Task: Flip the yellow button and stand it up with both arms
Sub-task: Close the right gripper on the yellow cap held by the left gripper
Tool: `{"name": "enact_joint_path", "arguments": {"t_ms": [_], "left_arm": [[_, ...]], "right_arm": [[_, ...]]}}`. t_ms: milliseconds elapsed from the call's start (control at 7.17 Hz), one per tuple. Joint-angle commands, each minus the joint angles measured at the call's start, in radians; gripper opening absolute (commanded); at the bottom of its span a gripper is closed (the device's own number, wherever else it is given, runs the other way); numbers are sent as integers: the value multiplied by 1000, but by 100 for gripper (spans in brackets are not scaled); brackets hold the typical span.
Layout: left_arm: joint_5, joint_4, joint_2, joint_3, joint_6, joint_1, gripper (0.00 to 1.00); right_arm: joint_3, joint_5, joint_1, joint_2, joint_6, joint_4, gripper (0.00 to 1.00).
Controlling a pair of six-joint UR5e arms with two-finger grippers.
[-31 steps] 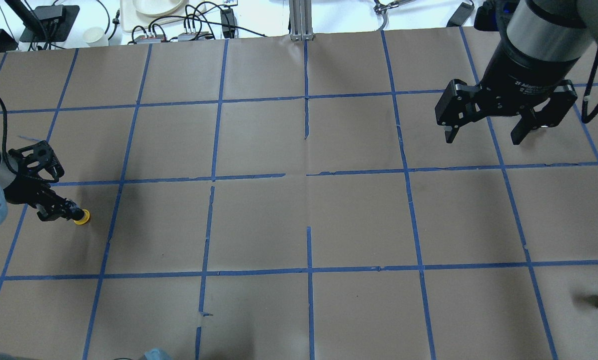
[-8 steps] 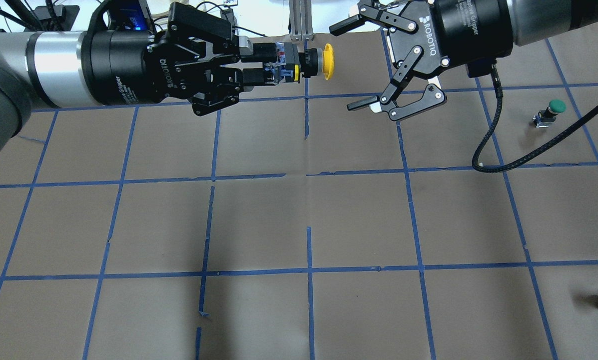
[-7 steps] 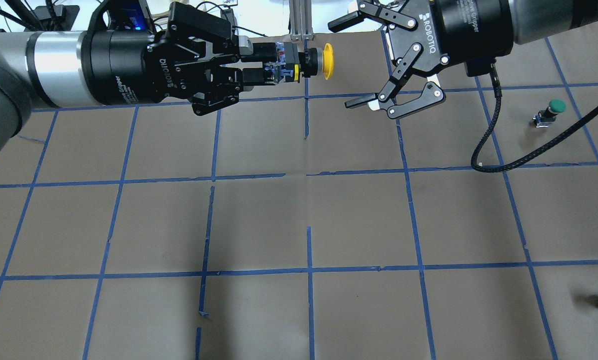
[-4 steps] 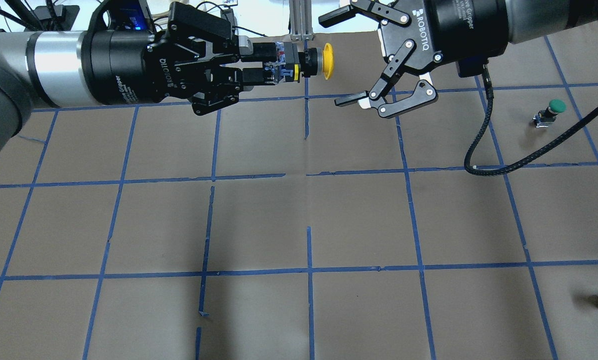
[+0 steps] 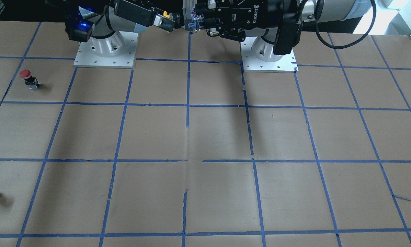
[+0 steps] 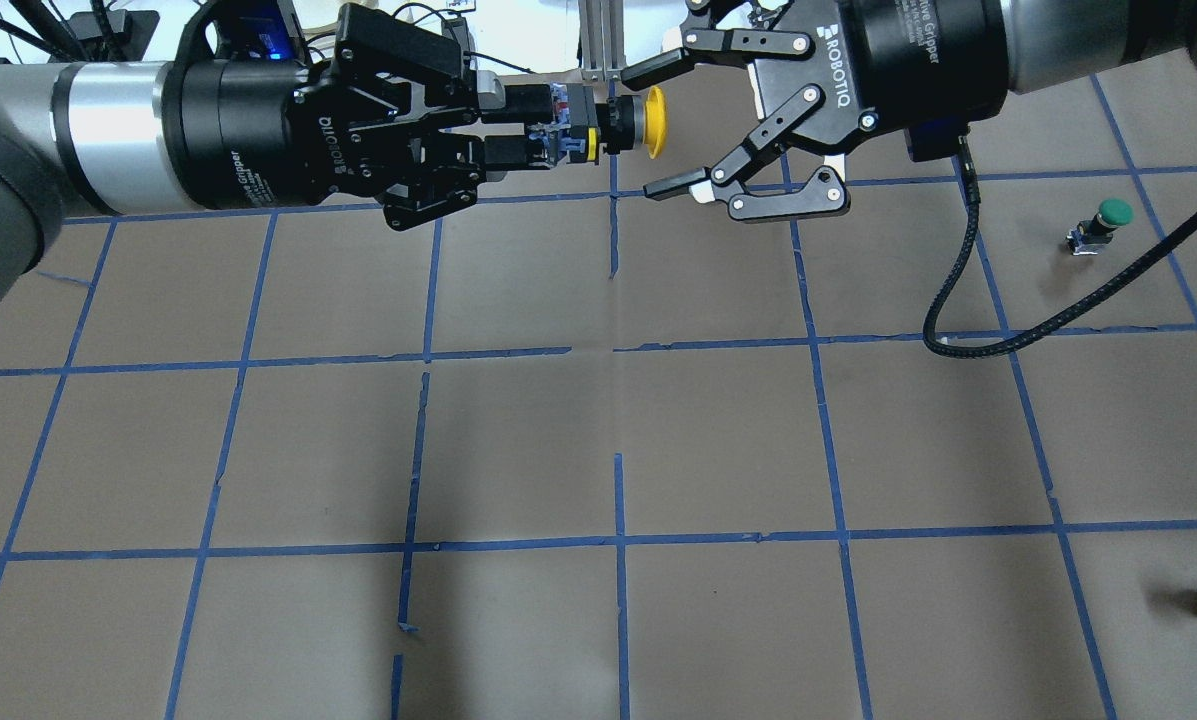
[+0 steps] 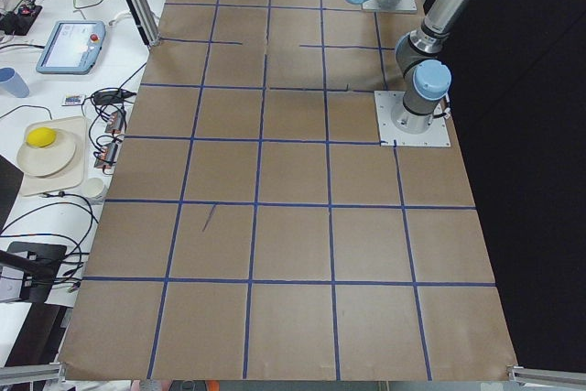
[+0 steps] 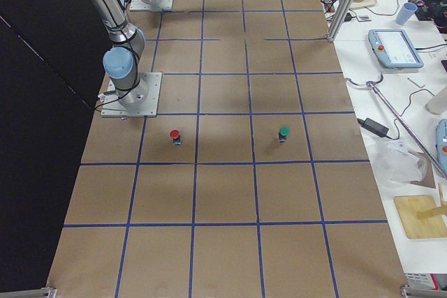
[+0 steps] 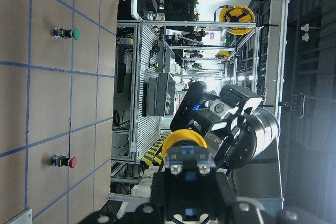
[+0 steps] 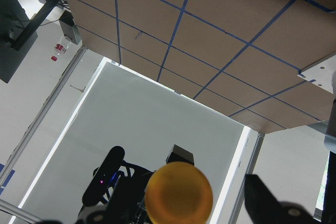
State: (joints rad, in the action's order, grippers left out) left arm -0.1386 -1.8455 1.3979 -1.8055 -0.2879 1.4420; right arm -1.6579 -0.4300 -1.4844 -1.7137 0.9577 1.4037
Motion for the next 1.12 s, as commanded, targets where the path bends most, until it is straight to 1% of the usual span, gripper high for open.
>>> {"name": "enact_joint_path", "arguments": {"t_ms": [0,140,279,419,698,837,977], "left_arm": [[-2,0,0,0,-1,0,2],[-2,0,0,2,-1,0,4],[-6,0,0,3,3,0,89],[-9,-1,0,6,12,1,99],[-9,-1,0,12,29,1,99],[-24,0,4,20,30,0,99],[-112,32,16,25,32,0,99]], "right_arm": [[0,2,1,0,-1,0,24],[0,2,1,0,-1,0,21],[0,2,1,-1,-1,0,21],[1,0,3,0,-1,-2,20],[6,-3,15,6,-1,3,20],[6,-13,33,12,-17,24,20],[0,-80,79,17,-68,34,20]]}}
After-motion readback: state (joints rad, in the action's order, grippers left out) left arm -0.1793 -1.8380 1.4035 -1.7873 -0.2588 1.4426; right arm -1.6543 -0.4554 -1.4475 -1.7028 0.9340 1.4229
